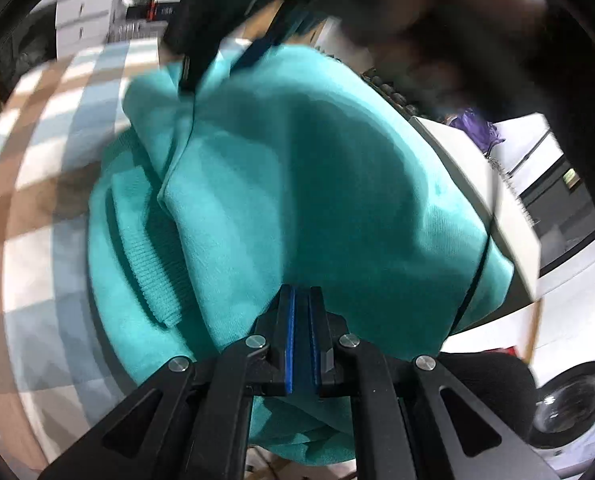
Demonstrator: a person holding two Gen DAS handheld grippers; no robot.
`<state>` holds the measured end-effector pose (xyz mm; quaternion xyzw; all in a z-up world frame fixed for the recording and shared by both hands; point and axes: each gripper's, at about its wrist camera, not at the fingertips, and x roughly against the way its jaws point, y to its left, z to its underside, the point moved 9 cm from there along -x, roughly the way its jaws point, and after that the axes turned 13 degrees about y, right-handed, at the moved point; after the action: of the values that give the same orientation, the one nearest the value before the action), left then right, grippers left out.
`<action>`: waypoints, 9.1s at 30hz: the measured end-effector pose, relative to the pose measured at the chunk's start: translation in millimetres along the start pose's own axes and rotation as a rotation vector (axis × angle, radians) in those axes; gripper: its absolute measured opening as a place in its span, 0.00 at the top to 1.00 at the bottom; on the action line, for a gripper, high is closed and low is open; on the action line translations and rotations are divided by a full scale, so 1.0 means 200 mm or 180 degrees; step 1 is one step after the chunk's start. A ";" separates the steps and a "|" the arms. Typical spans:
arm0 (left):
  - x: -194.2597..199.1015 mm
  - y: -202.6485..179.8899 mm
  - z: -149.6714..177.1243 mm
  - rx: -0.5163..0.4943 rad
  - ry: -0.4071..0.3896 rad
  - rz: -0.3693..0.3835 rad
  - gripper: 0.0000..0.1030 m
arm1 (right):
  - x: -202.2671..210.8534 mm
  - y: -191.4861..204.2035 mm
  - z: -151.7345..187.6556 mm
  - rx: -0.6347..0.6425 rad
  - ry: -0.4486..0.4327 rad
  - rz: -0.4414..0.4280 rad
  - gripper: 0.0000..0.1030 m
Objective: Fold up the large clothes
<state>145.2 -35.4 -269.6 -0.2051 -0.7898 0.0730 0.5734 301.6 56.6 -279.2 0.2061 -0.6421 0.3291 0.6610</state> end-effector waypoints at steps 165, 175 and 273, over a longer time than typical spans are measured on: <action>-0.26 -1.34 -1.11 -0.0417 0.0552 0.2293 0.49 | 0.73 -1.68 2.54 -0.2183 -0.2466 -0.2255 0.32; -1.06 -1.49 -0.87 -0.0434 0.0733 0.1698 0.50 | -0.02 -1.99 2.71 -0.2320 -0.0589 -0.1158 0.17; 0.16 -1.17 -0.30 -0.1081 -0.1658 -0.0207 0.01 | 0.94 -0.39 3.40 -0.3351 -0.3508 0.1588 0.00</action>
<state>137.6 -240.5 -139.3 -0.2471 -0.9172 -0.0282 0.3113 -136.2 -439.1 -21.5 -0.1496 -0.9743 -0.0281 0.1662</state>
